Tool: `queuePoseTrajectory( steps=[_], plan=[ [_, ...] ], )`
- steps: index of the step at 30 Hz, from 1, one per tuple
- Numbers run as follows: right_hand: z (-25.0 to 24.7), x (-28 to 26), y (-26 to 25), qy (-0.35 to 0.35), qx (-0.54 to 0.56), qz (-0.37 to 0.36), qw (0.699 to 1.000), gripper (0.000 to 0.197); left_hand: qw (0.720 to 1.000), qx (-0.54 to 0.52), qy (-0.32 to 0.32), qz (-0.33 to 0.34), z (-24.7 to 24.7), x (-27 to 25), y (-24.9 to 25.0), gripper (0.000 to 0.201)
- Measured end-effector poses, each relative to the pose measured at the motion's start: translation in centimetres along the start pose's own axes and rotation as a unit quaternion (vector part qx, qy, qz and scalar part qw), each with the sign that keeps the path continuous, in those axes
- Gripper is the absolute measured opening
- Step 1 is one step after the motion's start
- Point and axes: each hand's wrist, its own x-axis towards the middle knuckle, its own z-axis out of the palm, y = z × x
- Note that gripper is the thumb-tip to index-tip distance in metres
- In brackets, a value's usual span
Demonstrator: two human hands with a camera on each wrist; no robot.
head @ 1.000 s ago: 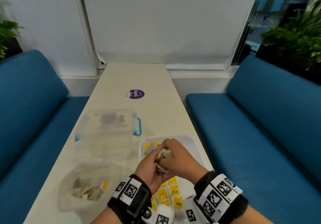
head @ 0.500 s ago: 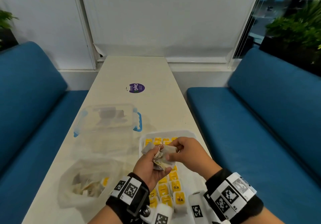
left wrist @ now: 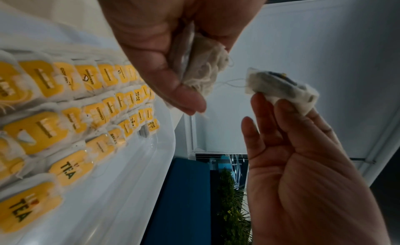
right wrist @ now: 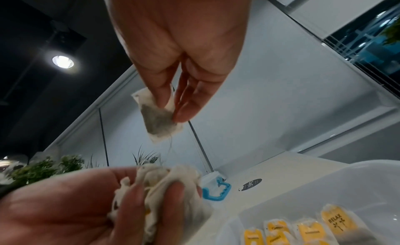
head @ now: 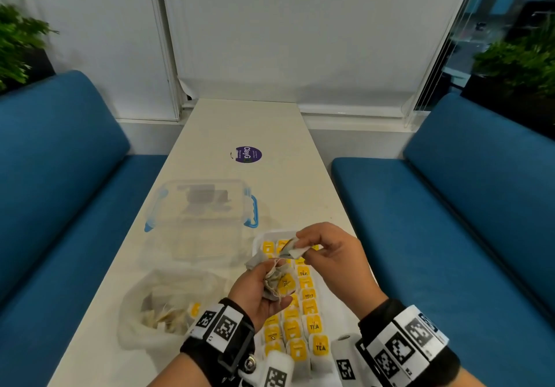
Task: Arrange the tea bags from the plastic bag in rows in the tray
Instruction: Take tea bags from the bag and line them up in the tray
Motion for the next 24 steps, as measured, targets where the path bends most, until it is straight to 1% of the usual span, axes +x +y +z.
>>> queuePoseTrajectory(
  steps=[1, 3, 5, 7, 9, 10, 12, 13, 15, 16, 17, 18, 19, 20, 21, 24],
  plan=[
    [0.1, -0.2, 0.3, 0.01, -0.014, -0.026, 1.0, 0.042, 1.0, 0.001, -0.005, 0.0, 0.0, -0.1, 0.0, 0.021],
    [0.4, -0.6, 0.9, 0.02, -0.051, -0.075, 0.996, 0.034, 1.0, 0.006, -0.013, 0.004, -0.1, -0.4, 0.1, 0.021],
    [0.7, -1.1, 1.8, 0.007, -0.092, -0.108, 0.99, 0.027, 1.0, 0.012, -0.023, 0.013, -0.2, -0.5, 0.2, 0.022],
    [1.0, -1.6, 2.7, -0.024, -0.144, -0.122, 0.982, 0.023, 0.999, 0.024, -0.034, 0.025, -0.3, -0.6, 0.3, 0.026],
    [1.0, -1.9, 3.3, -0.052, -0.186, -0.114, 0.975, 0.019, 0.997, 0.049, -0.037, 0.045, -0.4, -0.7, 0.3, 0.025],
    [0.8, -2.0, 3.2, -0.065, -0.189, -0.097, 0.975, 0.02, 0.996, 0.064, -0.037, 0.055, -0.5, -0.7, 0.3, 0.021],
    [0.5, -2.1, 2.7, -0.083, -0.153, -0.05, 0.984, 0.024, 0.992, 0.095, -0.034, 0.076, -0.5, -0.7, 0.2, 0.013],
    [0.3, -2.0, 2.5, -0.076, -0.116, -0.016, 0.99, 0.026, 0.99, 0.109, -0.033, 0.085, -0.5, -0.7, 0.2, 0.012],
    [0.0, -1.6, 1.8, -0.04, -0.037, 0.067, 0.996, 0.026, 0.982, 0.153, -0.031, 0.106, -0.5, -0.7, 0.0, 0.011],
    [-0.2, -1.2, 1.6, -0.034, -0.01, 0.111, 0.993, 0.02, 0.976, 0.181, -0.03, 0.117, -0.5, -0.7, -0.1, 0.01],
    [-0.3, -0.8, 1.3, -0.048, -0.005, 0.151, 0.987, 0.012, 0.97, 0.207, -0.032, 0.127, -0.4, -0.8, -0.1, 0.009],
    [-0.5, -0.6, 1.3, -0.078, -0.025, 0.175, 0.981, 0.014, 0.964, 0.227, -0.036, 0.135, -0.3, -0.8, -0.2, 0.008],
    [-0.5, -0.4, 1.2, -0.11, -0.043, 0.189, 0.975, 0.017, 0.96, 0.24, -0.041, 0.14, -0.1, -0.9, -0.3, 0.008],
    [-0.6, -0.3, 1.1, -0.134, -0.053, 0.191, 0.971, 0.013, 0.957, 0.248, -0.044, 0.142, 0.0, -0.9, -0.4, 0.009],
    [-0.7, -0.3, 0.8, -0.142, -0.05, 0.189, 0.97, 0.009, 0.957, 0.253, -0.042, 0.139, 0.1, -1.0, -0.5, 0.011],
    [-1.1, -0.6, 0.8, -0.128, -0.013, 0.187, 0.974, 0.017, 0.96, 0.249, -0.024, 0.127, 0.0, -1.1, -0.6, 0.019]
  ],
)
